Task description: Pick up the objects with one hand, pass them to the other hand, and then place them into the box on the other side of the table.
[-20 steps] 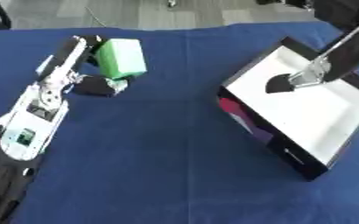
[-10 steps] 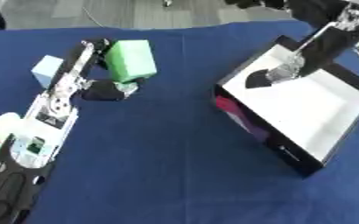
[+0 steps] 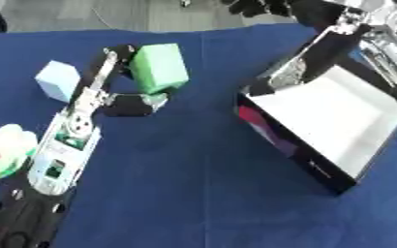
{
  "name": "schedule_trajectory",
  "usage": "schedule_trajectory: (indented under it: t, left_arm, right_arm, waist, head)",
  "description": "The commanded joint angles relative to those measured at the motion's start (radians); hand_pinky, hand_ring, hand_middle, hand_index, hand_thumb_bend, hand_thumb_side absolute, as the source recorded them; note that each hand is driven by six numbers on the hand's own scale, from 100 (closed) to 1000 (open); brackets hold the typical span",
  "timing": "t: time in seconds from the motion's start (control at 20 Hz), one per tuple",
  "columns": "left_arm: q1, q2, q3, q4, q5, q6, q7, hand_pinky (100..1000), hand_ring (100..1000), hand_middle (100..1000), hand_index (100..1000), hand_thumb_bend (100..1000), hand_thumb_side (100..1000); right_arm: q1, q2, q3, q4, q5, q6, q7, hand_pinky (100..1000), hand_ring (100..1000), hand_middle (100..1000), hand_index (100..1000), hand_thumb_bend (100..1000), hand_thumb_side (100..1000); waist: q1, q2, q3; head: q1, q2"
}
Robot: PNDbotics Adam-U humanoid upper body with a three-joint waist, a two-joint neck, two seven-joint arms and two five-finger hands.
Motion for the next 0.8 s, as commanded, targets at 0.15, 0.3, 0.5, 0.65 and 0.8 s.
schedule_trajectory:
  t: [0.15, 0.3, 0.5, 0.65, 0.8]
  left_arm:
    - [-0.015, -0.038, -0.009, -0.016, 0.031, -0.029, -0.024, 661, 645, 442, 573, 100, 172]
    - [-0.014, -0.057, -0.018, -0.013, 0.06, -0.042, -0.037, 661, 644, 440, 573, 100, 193]
    - [-0.009, -0.076, -0.031, -0.007, 0.1, -0.063, -0.056, 660, 645, 439, 575, 100, 207]
    - [-0.008, -0.084, -0.035, 0.002, 0.118, -0.067, -0.067, 656, 642, 437, 575, 100, 218]
    - [-0.008, -0.095, -0.038, 0.009, 0.14, -0.069, -0.069, 653, 639, 436, 576, 100, 239]
  right_arm:
    - [-0.027, -0.006, 0.004, 0.032, 0.021, -0.004, 0.002, 937, 914, 891, 903, 651, 100]
    - [-0.031, -0.003, 0.01, 0.045, 0.031, -0.013, 0.006, 937, 914, 890, 902, 649, 100]
    - [-0.033, 0.003, 0.018, 0.053, 0.038, -0.023, 0.014, 937, 915, 891, 903, 648, 100]
    - [-0.035, 0.006, 0.021, 0.055, 0.034, -0.024, 0.022, 938, 915, 892, 905, 648, 100]
    - [-0.037, 0.011, 0.026, 0.056, 0.028, -0.023, 0.032, 939, 917, 894, 907, 648, 100]
  waist:
    - [0.017, -0.043, 0.011]
    - [0.017, -0.043, 0.014]
    - [0.015, -0.042, 0.015]
    - [0.015, -0.043, 0.016]
    - [0.015, -0.041, 0.018]
  head:
    - [-0.017, 0.006]
    - [-0.027, 0.006]
    - [-0.038, 0.006]
    - [-0.043, 0.005]
    - [-0.046, 0.005]
